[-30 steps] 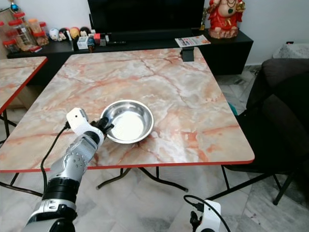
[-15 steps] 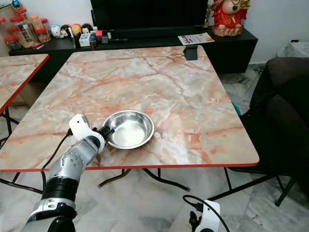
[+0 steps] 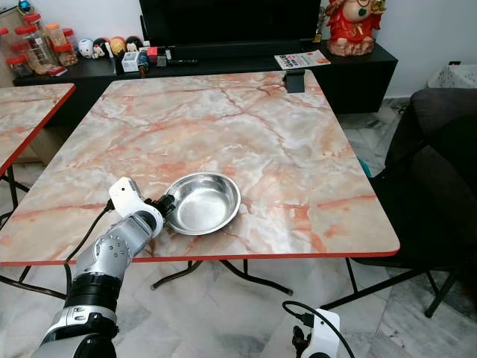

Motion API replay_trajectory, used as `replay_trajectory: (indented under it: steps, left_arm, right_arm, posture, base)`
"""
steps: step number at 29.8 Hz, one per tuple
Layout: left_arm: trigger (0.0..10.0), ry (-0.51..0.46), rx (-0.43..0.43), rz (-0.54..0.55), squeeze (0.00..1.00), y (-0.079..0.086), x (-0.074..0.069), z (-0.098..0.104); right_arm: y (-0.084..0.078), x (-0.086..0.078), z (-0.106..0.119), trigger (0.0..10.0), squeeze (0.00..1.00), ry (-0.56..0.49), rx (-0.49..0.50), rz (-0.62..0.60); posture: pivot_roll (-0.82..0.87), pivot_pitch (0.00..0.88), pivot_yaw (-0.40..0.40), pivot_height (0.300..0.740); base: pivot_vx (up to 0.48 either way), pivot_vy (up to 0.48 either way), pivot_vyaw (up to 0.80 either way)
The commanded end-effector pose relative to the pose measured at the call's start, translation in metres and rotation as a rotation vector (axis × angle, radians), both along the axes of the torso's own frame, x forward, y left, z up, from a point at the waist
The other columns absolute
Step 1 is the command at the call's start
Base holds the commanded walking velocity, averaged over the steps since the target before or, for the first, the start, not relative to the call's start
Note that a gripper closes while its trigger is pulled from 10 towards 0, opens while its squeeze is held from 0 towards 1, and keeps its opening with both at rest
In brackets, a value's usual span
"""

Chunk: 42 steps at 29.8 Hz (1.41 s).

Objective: Setting the table

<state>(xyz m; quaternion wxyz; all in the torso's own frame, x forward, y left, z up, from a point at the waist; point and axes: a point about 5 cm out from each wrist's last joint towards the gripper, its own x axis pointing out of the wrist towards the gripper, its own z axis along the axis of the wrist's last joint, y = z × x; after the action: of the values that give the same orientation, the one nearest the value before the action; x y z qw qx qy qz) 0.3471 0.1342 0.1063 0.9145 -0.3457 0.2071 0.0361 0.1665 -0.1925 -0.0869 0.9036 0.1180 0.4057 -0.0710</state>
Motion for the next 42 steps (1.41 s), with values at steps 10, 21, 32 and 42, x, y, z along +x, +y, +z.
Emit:
replay_trajectory:
  steps: [10, 21, 32, 42]
  left_arm:
    - [10.0, -0.033, 0.062, 0.031, 1.00, 0.014, 0.003, 0.010]
    - [10.0, -0.195, 0.001, 0.115, 0.00, 0.036, 0.007, 0.034]
    - [10.0, -0.481, 0.687, 0.408, 0.00, 0.127, -0.011, 0.081]
    - [10.0, -0.219, 1.126, 0.431, 0.00, 0.180, -0.038, 0.036]
  right_arm:
    - [0.001, 0.000, 0.000, 10.0, 0.00, 0.001, 0.004, 0.000]
    - [0.000, 0.002, 0.001, 10.0, 0.00, -0.004, 0.002, 0.002]
    - [-0.001, 0.004, 0.002, 10.0, 0.00, -0.011, -0.004, 0.006]
    - [0.000, 0.005, 0.002, 10.0, 0.00, -0.016, -0.004, 0.008]
  posture:
    - [-0.17, 0.000, 0.069, 0.740]
    - [-0.16, 0.000, 0.061, 0.740]
    - [-0.16, 0.000, 0.056, 0.740]
    - [-0.15, 0.000, 0.054, 0.740]
  base:
    - [0.000, 0.000, 0.00]
    - [0.000, 0.000, 0.00]
    - [0.000, 0.000, 0.00]
    - [0.000, 0.000, 0.00]
